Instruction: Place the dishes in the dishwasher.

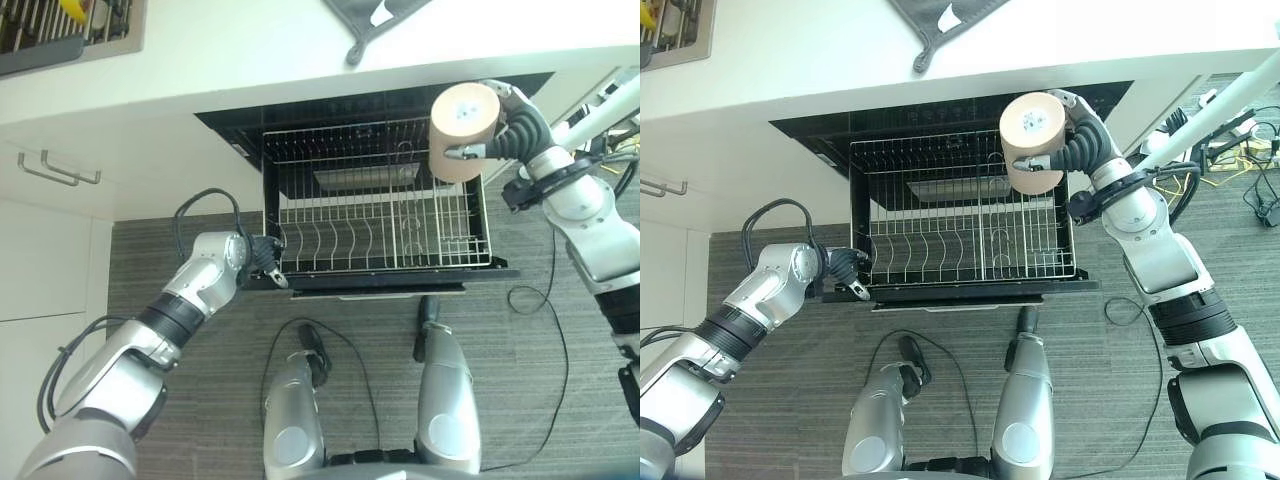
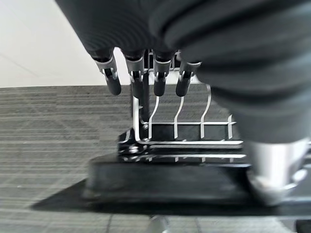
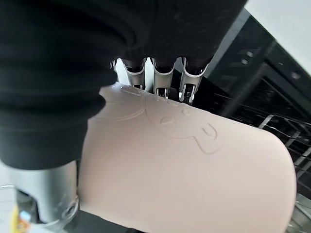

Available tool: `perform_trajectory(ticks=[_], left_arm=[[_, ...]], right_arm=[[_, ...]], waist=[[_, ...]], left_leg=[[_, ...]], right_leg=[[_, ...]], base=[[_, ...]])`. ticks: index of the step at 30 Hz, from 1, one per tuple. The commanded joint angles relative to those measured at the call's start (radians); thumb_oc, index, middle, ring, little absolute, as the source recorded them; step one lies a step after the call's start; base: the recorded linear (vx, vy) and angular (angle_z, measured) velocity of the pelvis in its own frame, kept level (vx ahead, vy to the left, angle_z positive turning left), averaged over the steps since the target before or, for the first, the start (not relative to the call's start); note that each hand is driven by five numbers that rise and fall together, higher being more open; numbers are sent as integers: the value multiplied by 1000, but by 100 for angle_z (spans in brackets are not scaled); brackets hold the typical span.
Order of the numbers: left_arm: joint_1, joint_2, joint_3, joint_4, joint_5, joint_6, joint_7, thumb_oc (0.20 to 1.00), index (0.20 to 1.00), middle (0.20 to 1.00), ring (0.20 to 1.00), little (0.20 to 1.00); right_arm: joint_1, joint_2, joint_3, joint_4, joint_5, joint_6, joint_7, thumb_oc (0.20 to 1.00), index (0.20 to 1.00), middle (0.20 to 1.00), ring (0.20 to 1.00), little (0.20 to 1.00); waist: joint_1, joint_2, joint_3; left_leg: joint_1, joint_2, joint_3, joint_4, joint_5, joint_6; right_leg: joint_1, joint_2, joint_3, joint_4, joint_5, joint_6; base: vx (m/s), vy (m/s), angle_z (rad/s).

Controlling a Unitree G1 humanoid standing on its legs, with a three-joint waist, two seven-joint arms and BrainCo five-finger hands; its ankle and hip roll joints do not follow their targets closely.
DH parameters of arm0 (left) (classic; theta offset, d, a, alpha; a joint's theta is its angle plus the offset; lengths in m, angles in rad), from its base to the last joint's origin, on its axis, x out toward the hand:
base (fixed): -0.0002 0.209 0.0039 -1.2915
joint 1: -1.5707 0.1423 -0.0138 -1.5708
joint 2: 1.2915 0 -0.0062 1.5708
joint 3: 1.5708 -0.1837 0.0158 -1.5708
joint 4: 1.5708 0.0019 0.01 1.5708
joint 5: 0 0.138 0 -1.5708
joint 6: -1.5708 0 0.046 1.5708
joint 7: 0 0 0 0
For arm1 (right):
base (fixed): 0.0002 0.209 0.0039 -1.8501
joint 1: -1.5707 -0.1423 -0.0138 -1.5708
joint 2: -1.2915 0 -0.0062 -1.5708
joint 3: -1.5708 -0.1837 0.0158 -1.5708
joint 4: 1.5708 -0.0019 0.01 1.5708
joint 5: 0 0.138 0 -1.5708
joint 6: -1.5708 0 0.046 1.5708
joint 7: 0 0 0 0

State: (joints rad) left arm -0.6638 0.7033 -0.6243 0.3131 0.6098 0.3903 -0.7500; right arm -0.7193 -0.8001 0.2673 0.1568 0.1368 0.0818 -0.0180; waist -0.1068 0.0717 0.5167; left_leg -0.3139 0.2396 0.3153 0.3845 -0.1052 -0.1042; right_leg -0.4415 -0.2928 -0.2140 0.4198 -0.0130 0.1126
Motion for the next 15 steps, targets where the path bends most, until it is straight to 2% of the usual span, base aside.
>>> perform_trajectory(ticks=[1,11,15], left_arm=[[166,-2,-103,-64,16,-32,-80,1000,1000,1000,1000,1000],[146,33,-111,-111,14,-29,-113,1000,1000,1000,1000,1000],[134,28,-112,-126,4,-27,-117,1000,1000,1000,1000,1000]], right_arm=[[-58,10,-47,-14,-9,-41,-46,200,200,200,200,200],[-108,10,-24,224,60,-14,-51,200,200,200,200,200],[-130,25,-13,352,131,-3,-43,200,200,200,200,200]], waist=[[11,-25,3],[45,-15,3],[56,-6,3]], left_leg=[[-27,-3,-65,40,-58,11],[-55,-11,-91,49,-54,6],[-60,-13,-100,46,-49,4]], right_leg=[[60,-1,3,32,-155,30],[51,-11,-18,34,-150,28],[49,-15,-24,34,-147,26]], base=[[-11,-38,3],[-11,-20,9],[0,0,0]])
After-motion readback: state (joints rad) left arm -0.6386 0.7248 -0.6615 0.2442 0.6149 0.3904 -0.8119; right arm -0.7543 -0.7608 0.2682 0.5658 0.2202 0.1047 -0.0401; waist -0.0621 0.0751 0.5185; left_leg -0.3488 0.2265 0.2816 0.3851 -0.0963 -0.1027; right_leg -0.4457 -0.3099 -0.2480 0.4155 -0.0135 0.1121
